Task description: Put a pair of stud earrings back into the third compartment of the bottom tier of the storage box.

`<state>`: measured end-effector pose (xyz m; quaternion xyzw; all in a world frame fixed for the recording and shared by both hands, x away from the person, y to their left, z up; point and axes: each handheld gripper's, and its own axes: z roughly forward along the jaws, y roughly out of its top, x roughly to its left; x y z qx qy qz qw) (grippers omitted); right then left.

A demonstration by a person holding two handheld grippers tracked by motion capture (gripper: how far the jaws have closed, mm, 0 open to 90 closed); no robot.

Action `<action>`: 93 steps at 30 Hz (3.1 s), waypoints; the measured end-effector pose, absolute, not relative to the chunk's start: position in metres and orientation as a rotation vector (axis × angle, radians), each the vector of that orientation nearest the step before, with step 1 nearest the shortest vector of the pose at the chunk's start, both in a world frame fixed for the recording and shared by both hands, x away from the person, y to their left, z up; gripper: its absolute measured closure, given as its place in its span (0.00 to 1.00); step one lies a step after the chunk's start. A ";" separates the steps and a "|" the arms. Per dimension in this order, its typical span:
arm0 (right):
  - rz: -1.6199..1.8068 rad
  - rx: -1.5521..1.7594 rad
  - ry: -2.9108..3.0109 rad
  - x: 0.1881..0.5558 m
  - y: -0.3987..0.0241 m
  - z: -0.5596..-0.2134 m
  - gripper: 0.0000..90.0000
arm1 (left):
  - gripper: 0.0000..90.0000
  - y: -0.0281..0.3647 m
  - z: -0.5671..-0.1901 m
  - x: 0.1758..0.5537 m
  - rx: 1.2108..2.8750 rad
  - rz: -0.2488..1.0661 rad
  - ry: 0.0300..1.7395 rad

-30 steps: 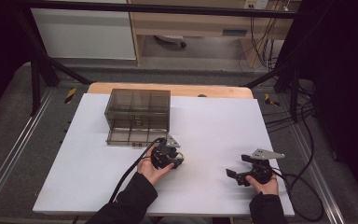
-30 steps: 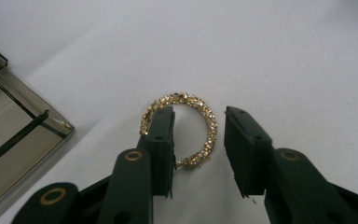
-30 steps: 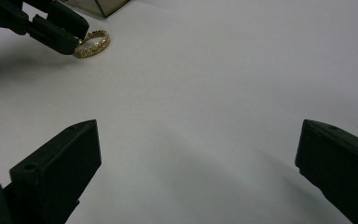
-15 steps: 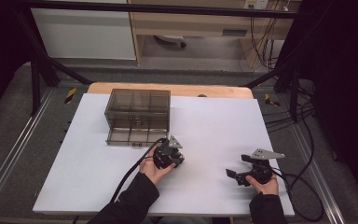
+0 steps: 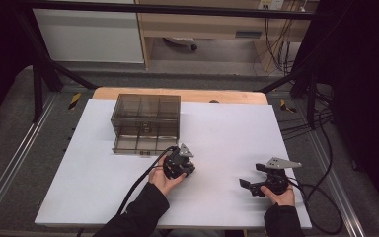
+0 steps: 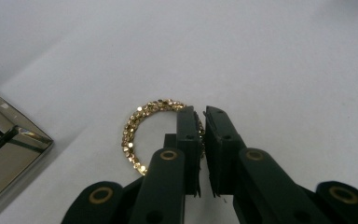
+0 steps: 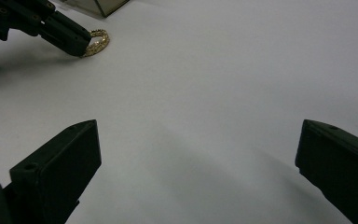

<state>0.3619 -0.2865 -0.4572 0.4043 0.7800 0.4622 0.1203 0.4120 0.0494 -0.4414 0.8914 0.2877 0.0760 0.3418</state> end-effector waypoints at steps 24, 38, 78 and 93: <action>1.353 1.181 2.277 0.362 -0.286 -0.457 0.01 | 0.95 0.056 -0.430 0.407 2.315 0.226 0.719; 1.352 1.182 2.277 0.362 -0.286 -0.457 0.01 | 0.95 0.065 -0.419 0.399 2.313 0.226 0.706; 1.351 1.182 2.277 0.362 -0.286 -0.457 0.01 | 0.95 0.110 -0.391 0.402 2.283 0.280 0.765; 1.350 1.181 2.277 0.362 -0.286 -0.457 0.01 | 0.95 0.125 -0.377 0.411 2.264 0.320 0.801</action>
